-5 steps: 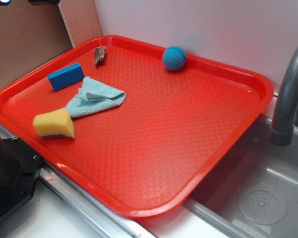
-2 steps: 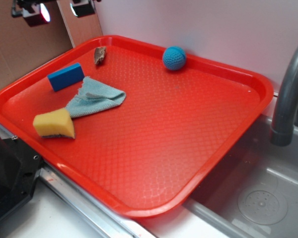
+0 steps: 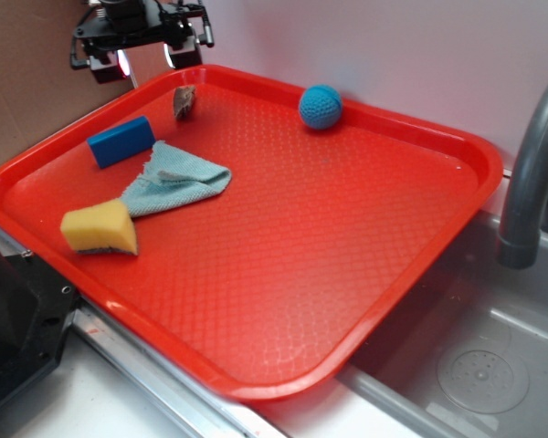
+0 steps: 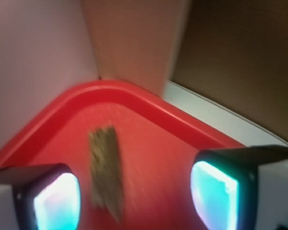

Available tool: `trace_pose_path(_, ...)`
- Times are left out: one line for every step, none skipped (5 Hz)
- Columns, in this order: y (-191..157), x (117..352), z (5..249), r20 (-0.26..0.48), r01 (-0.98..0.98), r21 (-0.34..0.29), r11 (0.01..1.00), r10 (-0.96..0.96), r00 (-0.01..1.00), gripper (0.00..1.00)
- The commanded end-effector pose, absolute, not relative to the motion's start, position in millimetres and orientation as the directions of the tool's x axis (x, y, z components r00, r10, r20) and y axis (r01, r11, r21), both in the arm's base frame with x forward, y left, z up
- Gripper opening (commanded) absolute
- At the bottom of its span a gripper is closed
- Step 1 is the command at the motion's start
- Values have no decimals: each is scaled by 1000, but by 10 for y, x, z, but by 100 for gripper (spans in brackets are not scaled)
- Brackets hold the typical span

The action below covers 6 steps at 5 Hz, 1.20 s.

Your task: Grab the wood chip.

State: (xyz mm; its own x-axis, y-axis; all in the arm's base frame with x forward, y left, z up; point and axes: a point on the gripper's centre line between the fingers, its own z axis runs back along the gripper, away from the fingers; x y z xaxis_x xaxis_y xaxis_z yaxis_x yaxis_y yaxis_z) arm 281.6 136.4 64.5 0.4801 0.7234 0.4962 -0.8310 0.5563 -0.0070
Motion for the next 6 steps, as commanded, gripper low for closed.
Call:
trace_pose_path(1620,2996,461,445,-815,-17,580,734,513,100)
trace_pose_path(1591,3001,359,419,-821,-4,571,746,517,100)
trace_pose_path(1559,2973,327,414,-822,-1,569,748,518,0)
trace_pose_path(1552,2951,289,415,-832,10,555,755,508,0)
trace_pose_path(1515,2918,388,402,-823,47,566,743,535,0)
trace_pose_path(1471,2935,607,340,-782,66,619,723,601,0)
